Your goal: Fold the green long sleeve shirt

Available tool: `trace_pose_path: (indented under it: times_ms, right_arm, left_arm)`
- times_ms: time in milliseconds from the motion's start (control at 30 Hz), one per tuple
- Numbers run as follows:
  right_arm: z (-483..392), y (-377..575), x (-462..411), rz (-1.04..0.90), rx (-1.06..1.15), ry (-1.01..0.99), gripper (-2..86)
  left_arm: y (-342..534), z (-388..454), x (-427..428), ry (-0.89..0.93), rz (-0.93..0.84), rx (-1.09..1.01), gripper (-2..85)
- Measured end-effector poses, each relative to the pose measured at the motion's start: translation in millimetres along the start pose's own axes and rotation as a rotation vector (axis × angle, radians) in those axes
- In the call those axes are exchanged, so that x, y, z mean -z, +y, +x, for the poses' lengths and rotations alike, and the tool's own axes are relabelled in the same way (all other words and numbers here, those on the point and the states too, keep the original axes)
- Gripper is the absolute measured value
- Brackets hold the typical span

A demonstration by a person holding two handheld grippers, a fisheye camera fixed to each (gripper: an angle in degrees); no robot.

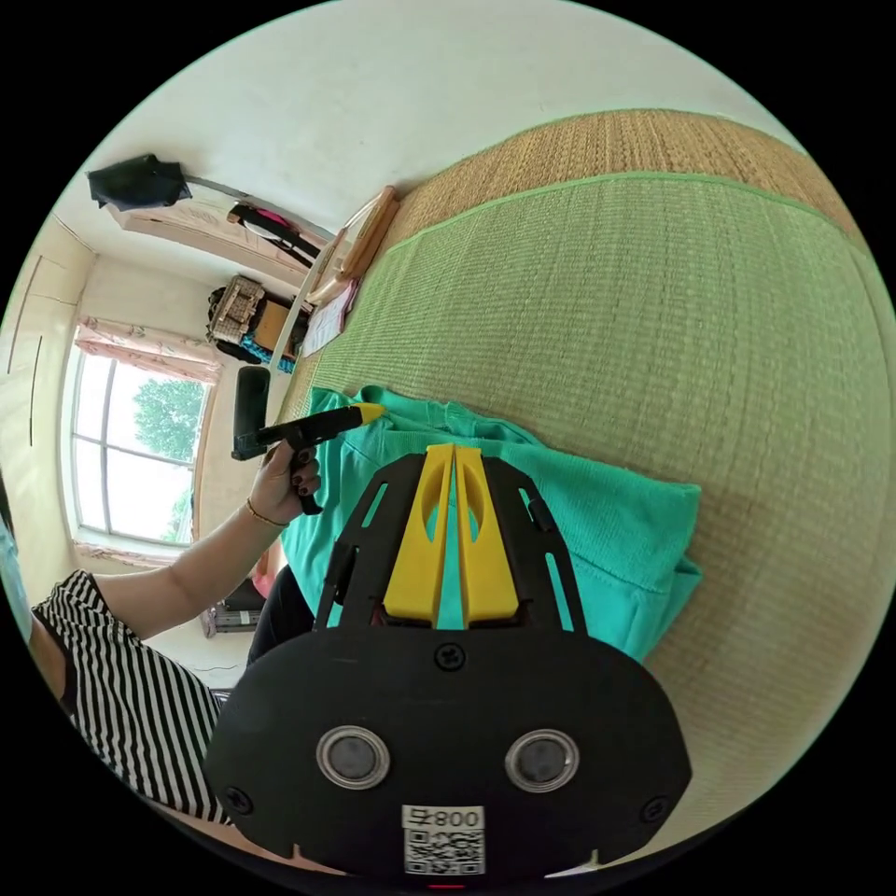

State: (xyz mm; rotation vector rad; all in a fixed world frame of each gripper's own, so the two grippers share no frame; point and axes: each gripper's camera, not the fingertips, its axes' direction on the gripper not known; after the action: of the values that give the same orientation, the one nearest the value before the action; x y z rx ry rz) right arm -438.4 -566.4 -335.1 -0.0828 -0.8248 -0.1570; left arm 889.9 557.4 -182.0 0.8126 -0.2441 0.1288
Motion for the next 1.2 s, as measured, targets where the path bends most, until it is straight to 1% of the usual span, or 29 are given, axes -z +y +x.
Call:
trace_pose_path:
  times_ms: [67,167,267,300,367,433,533,667,800,867,1033,1100,1200]
  right_arm:
    - [4,17,24,0.042,-0.014,0.028,0.2]
    - [12,43,57,0.091,-0.049,0.112,0.5]
    - [18,60,77,0.114,-0.083,0.191,1.1]
    - [19,63,81,0.112,-0.088,0.211,1.5]
    - [19,65,84,0.101,-0.091,0.219,1.9]
    - [18,66,84,0.084,-0.096,0.236,2.2]
    - [13,70,88,0.085,-0.091,0.239,2.5]
    - [1,78,94,0.087,-0.071,0.286,2.5]
    - [-5,84,86,0.031,-0.068,0.368,2.1]
    - [-3,86,85,0.023,-0.081,0.357,1.9]
    - [-24,89,110,0.073,-0.051,0.367,1.1]
    - [-32,87,116,0.090,-0.031,0.371,0.8]
    - [-37,78,118,0.073,-0.014,0.388,0.6]
  left_arm:
    - [9,7,14,0.058,0.034,-0.015,1.3]
    - [20,20,25,0.084,0.051,-0.089,3.3]
    - [19,41,22,0.007,-0.019,-0.181,5.2]
    - [18,46,20,-0.011,-0.035,-0.200,5.0]
    - [13,62,10,-0.114,-0.108,-0.261,3.5]
    - [11,67,0,-0.188,-0.181,-0.278,2.2]
    - [13,73,5,-0.219,-0.178,-0.286,1.1]
    - [22,84,30,-0.219,-0.099,-0.314,0.7]
    - [28,72,26,-0.255,-0.179,-0.286,0.8]
    - [36,60,41,-0.188,-0.152,-0.241,1.0]
    - [73,49,102,-0.174,-0.029,-0.236,1.4]
    - [92,36,133,-0.191,0.021,-0.209,1.3]
    - [124,4,187,-0.266,0.113,-0.103,0.8]
